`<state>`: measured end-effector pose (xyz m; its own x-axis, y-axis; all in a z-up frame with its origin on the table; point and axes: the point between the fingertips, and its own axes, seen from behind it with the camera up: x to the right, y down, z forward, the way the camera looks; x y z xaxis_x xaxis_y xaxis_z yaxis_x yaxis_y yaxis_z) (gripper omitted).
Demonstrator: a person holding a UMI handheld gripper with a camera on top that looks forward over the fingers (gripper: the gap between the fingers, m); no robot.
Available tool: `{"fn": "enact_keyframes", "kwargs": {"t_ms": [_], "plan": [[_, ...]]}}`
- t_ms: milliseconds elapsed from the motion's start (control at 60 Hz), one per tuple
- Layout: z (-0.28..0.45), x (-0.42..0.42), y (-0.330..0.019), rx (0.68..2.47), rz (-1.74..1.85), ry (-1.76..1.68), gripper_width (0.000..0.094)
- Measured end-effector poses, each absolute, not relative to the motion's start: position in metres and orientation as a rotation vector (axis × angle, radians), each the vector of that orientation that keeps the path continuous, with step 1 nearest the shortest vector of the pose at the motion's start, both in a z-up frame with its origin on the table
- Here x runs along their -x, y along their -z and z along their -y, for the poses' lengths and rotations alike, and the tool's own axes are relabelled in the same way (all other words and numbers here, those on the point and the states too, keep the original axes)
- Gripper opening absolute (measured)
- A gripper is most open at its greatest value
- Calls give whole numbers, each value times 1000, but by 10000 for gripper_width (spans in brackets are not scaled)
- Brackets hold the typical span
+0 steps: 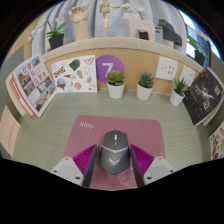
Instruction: Arrange mouse
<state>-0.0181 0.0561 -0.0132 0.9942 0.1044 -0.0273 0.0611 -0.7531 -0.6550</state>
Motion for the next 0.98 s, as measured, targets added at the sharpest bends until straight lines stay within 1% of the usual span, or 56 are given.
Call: {"fn": "enact_keyframes", "kwargs": {"t_ms": [67, 83, 183, 450, 583, 750, 850, 983], "plan": [[-48, 19, 6, 2439, 145, -63, 847], [-47, 19, 2, 2436, 146, -57, 866], [-35, 22, -33, 2414, 132, -44, 862], [24, 19, -180, 2262, 43, 40, 862], [64, 16, -233, 2196, -33, 60, 863], [115, 24, -269, 2160, -44, 74, 858], [140, 31, -281, 2149, -43, 87, 856], [164, 37, -287, 2136, -52, 91, 855]]}}
